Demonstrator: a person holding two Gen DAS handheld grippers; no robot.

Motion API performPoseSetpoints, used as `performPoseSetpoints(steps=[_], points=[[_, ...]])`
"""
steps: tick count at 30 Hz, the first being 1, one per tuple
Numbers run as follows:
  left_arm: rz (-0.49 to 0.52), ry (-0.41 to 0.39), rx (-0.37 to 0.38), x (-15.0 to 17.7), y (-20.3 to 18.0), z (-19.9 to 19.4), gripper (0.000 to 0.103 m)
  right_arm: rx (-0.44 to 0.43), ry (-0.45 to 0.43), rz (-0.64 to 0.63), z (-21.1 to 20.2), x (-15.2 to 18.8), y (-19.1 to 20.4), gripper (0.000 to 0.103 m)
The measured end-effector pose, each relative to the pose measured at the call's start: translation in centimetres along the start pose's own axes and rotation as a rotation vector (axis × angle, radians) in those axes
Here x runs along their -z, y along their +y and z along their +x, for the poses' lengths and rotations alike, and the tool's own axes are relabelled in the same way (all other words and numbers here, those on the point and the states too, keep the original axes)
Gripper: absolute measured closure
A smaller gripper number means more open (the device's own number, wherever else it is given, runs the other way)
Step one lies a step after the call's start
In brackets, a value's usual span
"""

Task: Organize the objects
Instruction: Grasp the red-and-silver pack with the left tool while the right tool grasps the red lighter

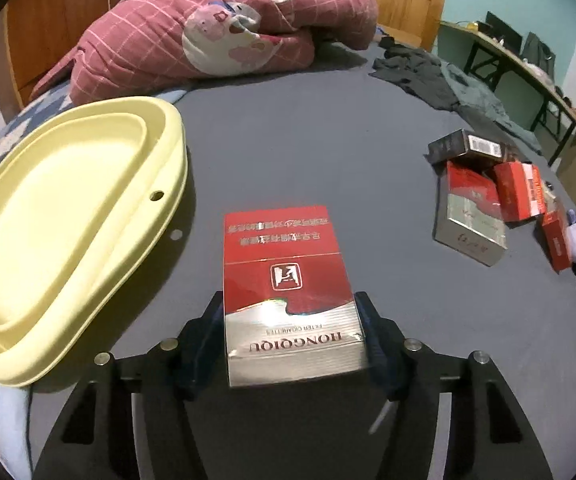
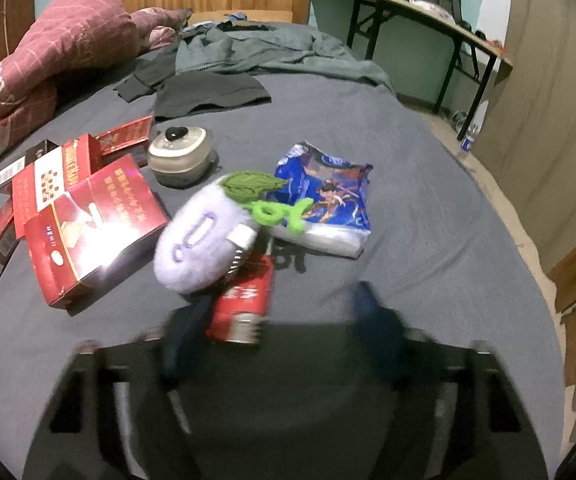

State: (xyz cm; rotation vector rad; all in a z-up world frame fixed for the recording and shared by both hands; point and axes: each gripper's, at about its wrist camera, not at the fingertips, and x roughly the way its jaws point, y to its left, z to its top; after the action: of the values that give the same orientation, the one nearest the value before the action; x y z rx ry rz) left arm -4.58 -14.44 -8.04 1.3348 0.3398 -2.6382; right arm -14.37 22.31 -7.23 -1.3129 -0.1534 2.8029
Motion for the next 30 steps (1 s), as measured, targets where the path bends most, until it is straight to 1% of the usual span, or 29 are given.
performPoseSetpoints(steps=[1,2,3,5,6,8,11,14,22,26,30], points=[[0.004,-0.003,0.009,0.1,0.1,0.0,0.044,-0.007,-0.005,-0.001,-0.2,0.1,0.0,0.062],[0.012,-0.005,0.017,0.2,0.1,0.0,0.044,-0.017,-0.007,0.003,-0.3,0.2,-0.2,0.071],[0.019,-0.005,0.020,0.2,0.0,0.1,0.044,-0.033,-0.011,0.015,-0.5,0.2,-0.5,0.077],[0.043,-0.003,0.033,0.3,-0.5,0.0,0.044,-0.088,-0.016,0.051,-0.7,0.5,-1.4,0.079],[0.056,0.001,0.040,0.3,-0.8,0.1,0.044,-0.133,-0.017,0.082,-0.9,0.7,-2.2,0.079],[0.068,0.006,0.059,0.3,-1.3,0.1,0.044,-0.183,-0.018,0.121,-1.0,1.1,-3.3,0.079],[0.076,0.010,0.082,0.3,-2.0,0.1,0.044,-0.214,-0.023,0.150,-1.3,1.4,-4.0,0.079],[0.099,0.010,0.104,0.3,-2.7,0.1,0.044,-0.204,-0.028,0.130,-1.6,1.6,-3.6,0.079],[0.136,0.002,0.156,0.6,-3.9,-0.5,0.045,-0.113,-0.034,0.019,-3.3,2.2,-1.8,0.079],[0.150,0.006,0.173,1.3,-4.5,-1.1,0.045,-0.101,-0.014,0.015,-4.3,3.3,-1.5,0.079],[0.179,0.006,0.193,2.0,-5.6,-1.8,0.045,-0.111,-0.009,0.034,-5.6,4.3,-1.4,0.079]])
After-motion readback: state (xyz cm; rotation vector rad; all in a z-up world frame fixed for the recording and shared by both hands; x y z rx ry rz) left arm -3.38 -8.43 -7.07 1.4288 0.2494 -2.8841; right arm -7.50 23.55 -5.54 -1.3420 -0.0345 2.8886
